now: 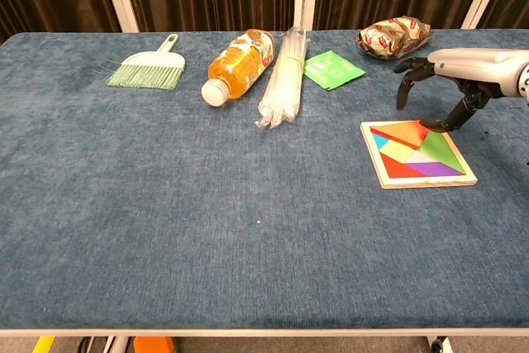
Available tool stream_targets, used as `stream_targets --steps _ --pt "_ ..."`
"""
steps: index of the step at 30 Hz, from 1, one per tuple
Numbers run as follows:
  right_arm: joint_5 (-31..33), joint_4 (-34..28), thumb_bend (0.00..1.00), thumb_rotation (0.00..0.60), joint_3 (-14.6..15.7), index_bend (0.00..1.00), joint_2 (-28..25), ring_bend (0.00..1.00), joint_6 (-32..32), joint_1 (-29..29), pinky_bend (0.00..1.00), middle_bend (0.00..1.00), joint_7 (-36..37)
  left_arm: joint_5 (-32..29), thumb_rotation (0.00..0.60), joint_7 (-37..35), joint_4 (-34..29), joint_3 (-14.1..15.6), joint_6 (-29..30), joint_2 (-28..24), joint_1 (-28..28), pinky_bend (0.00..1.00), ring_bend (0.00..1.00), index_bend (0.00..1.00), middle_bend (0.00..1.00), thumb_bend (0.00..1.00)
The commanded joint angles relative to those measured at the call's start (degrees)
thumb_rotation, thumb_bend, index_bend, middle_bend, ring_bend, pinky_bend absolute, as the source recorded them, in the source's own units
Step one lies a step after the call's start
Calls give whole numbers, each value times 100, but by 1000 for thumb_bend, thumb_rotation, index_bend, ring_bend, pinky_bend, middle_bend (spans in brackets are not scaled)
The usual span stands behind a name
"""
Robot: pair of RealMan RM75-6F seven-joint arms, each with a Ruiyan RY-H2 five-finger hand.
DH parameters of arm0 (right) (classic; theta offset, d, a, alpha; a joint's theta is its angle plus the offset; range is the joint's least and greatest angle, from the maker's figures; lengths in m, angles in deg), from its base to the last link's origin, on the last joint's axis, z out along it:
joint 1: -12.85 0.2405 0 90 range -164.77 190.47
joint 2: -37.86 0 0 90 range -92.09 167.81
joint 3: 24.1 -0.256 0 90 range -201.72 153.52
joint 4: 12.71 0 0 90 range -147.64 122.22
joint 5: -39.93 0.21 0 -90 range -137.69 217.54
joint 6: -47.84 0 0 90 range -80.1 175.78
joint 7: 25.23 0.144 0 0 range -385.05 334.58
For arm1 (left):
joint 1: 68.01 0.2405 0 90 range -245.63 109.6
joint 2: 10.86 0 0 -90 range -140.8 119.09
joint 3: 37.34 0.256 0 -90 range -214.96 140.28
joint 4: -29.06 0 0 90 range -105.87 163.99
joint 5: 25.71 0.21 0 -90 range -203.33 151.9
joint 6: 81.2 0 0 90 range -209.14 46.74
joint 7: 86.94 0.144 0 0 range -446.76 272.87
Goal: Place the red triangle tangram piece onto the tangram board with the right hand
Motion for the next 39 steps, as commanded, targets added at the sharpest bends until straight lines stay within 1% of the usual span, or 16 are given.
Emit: stream_targets --steps 1,16,26,32,39 --pt "52 -15 398 600 15 386 -13 0 -11 -2 0 0 -26 2 600 2 -2 -6 4 6 -4 173 50 144 117 0" --pt "306 72 405 600 80 387 44 0 6 -5 0 0 -229 -6 600 -3 13 9 -28 10 -5 173 50 144 117 0" --pt "322 25 418 600 88 426 30 0 96 -32 0 0 -293 -4 600 -4 10 7 -18 6 -1 173 50 144 118 0" --pt "343 17 419 600 86 431 9 0 90 -42 0 0 -291 -16 600 -8 21 4 -38 14 -7 173 50 144 118 0" --pt "58 -184 423 600 -19 432 -70 0 203 -77 0 0 -85 -9 600 -10 12 -3 -12 3 -3 173 50 144 118 0"
